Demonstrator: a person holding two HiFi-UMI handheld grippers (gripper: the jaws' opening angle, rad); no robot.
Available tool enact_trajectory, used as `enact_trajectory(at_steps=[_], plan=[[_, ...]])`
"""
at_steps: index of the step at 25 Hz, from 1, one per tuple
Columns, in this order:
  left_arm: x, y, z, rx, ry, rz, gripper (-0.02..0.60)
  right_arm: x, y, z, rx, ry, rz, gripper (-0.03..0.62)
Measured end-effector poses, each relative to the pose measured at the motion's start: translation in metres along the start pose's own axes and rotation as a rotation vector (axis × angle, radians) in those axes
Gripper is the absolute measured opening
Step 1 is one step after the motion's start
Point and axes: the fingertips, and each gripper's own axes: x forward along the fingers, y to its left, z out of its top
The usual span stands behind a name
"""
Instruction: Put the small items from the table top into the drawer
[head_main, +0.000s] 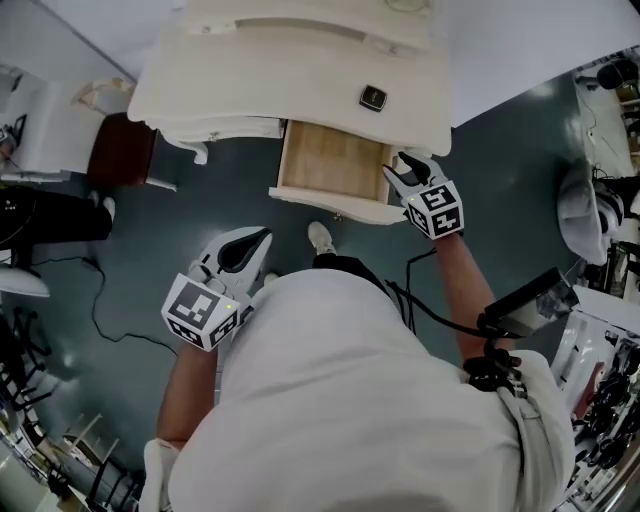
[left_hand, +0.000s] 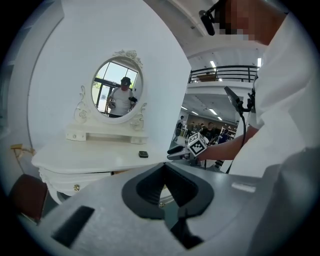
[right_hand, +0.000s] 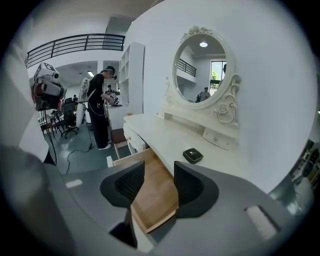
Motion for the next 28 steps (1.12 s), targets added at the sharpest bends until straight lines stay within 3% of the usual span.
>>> enact_trajectory(at_steps=[13, 22, 28], plan=[[0.059, 0.009, 0.035, -0.056, -0.002, 0.157, 0.025, 0.100, -0.109, 0.001, -0.116, 0.078, 0.107, 0.262], [0.063, 0.021, 0.040, -0.090, 0.018, 0.248, 0.000, 0.160, -0.138, 0.006, -0.212, 0.137, 0.163, 0.304], [0.064, 0.027, 0.040, -0.106, 0.038, 0.271, 0.000, 0.190, -0.149, -0.003, -0.242, 0.198, 0.211, 0.333]])
